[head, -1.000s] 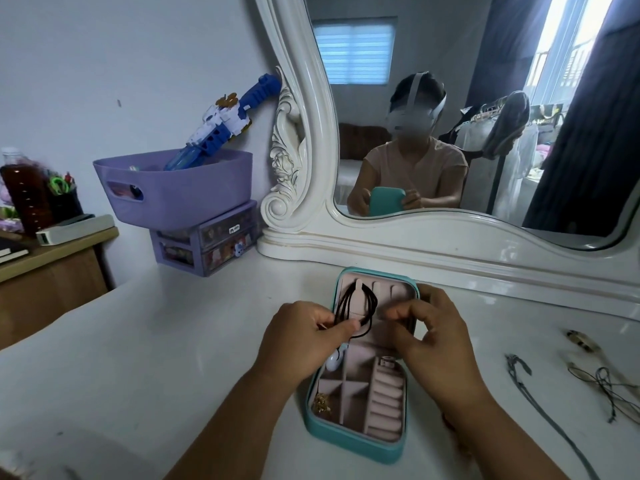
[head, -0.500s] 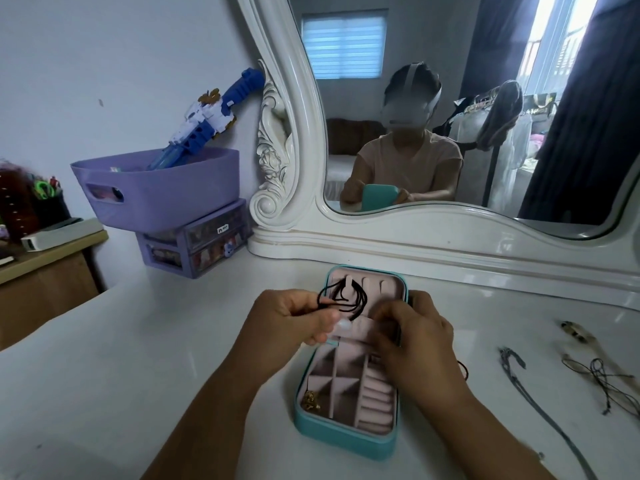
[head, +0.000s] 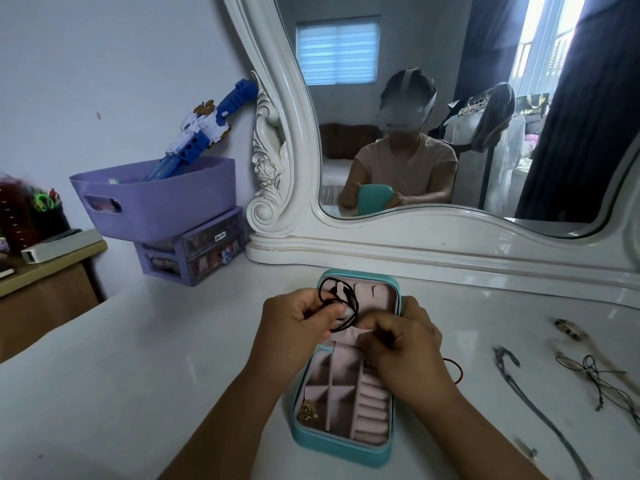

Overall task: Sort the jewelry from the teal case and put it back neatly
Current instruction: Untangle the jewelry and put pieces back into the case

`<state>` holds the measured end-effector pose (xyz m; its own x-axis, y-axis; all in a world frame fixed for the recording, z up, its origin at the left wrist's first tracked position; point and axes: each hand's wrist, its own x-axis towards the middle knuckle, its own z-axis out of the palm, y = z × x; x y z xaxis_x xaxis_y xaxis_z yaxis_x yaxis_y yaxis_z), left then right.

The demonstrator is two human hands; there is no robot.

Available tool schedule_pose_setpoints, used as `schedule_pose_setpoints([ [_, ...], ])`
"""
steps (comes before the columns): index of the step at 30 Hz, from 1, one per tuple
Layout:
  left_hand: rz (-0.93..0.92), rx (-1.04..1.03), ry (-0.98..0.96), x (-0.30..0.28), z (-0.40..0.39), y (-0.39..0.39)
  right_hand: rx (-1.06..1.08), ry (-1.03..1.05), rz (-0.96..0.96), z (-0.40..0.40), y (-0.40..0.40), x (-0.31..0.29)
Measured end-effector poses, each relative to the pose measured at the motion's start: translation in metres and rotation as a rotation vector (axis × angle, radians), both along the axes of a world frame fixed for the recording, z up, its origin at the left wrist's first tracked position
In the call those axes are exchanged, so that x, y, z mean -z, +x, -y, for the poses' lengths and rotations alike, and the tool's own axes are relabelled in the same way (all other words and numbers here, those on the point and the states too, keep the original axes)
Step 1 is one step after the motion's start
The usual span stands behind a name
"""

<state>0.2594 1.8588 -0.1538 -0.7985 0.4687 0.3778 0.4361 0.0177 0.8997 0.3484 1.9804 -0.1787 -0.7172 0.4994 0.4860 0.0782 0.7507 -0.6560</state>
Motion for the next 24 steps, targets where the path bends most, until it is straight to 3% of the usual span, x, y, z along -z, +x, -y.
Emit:
schedule_pose_setpoints([
  [4, -0.406, -0.183, -0.322, 0.001, -0.001, -0.003, -0.054, -0.017, -0.010, 0.001, 0.000, 0.001],
  [6, -0.495, -0.219, -0.458, -0.003, -0.005, -0.001, -0.066, -0.020, -0.012, 0.000, 0.001, 0.003],
  [8, -0.470, -0.232, -0.536, -0.004, -0.009, 0.003, -0.081, -0.038, -0.009, 0.000, 0.001, 0.004],
  [14, -0.224, -0.266, -0.363, -0.002, -0.003, 0.006, -0.087, -0.075, -0.008, 0.001, -0.001, 0.005],
  [20, -0.491, -0.149, -0.261, 0.007, 0.002, 0.009, -0.102, -0.069, -0.059, 0.001, -0.003, 0.008],
  [24, -0.534, -0.106, -0.298, 0.010, -0.003, 0.012, -0.110, -0.048, -0.073, -0.001, -0.003, 0.010],
])
